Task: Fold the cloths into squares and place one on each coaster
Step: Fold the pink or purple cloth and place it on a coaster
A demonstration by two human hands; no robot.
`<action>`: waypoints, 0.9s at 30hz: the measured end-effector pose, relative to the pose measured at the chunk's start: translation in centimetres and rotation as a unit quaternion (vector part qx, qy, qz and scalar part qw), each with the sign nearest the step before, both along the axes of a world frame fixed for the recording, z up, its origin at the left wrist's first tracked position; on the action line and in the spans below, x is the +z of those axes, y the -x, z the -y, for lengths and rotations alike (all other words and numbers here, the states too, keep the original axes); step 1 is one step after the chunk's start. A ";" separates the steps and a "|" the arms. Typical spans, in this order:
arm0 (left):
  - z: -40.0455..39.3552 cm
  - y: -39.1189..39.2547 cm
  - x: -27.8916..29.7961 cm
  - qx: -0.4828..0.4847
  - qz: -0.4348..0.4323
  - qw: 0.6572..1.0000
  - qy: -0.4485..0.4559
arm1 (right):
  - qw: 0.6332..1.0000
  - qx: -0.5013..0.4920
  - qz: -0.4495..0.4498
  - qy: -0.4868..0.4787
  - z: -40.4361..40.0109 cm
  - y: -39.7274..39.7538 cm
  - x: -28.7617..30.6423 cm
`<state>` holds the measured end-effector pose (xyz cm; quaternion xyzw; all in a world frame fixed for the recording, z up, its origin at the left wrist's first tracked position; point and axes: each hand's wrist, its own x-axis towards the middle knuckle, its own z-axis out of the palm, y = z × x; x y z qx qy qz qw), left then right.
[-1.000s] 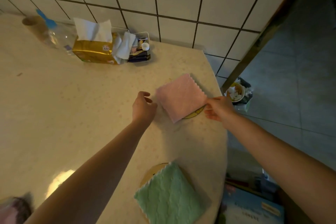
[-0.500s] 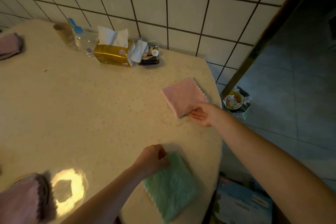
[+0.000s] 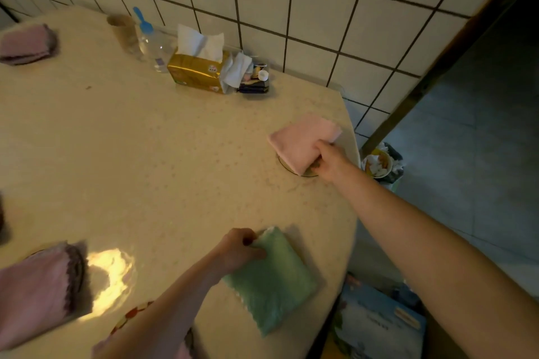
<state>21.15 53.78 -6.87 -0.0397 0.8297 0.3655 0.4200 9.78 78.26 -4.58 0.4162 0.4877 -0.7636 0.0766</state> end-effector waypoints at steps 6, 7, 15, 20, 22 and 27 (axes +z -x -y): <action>1.9 -2.0 0.9 0.220 0.111 0.956 -0.161 | 0.999 0.045 -0.011 0.030 -0.7 0.3 0.0; 2.0 -2.3 0.8 0.238 0.118 0.950 -0.164 | 0.998 0.055 0.009 0.017 -1.0 0.1 -0.1; 1.9 -2.4 0.9 0.221 0.086 0.960 -0.148 | 0.990 0.117 0.050 -0.054 -2.9 0.1 -1.0; 2.2 -1.9 0.5 0.174 0.076 0.973 -0.130 | 0.984 0.134 0.063 -0.102 -4.1 0.5 -1.4; 2.3 -1.9 0.1 0.177 0.065 0.976 -0.113 | 0.983 0.126 0.074 -0.108 -4.5 0.5 -1.9; 2.1 -1.9 -0.1 0.166 0.032 0.982 -0.084 | 0.920 0.179 0.097 -0.334 -4.1 0.8 -2.4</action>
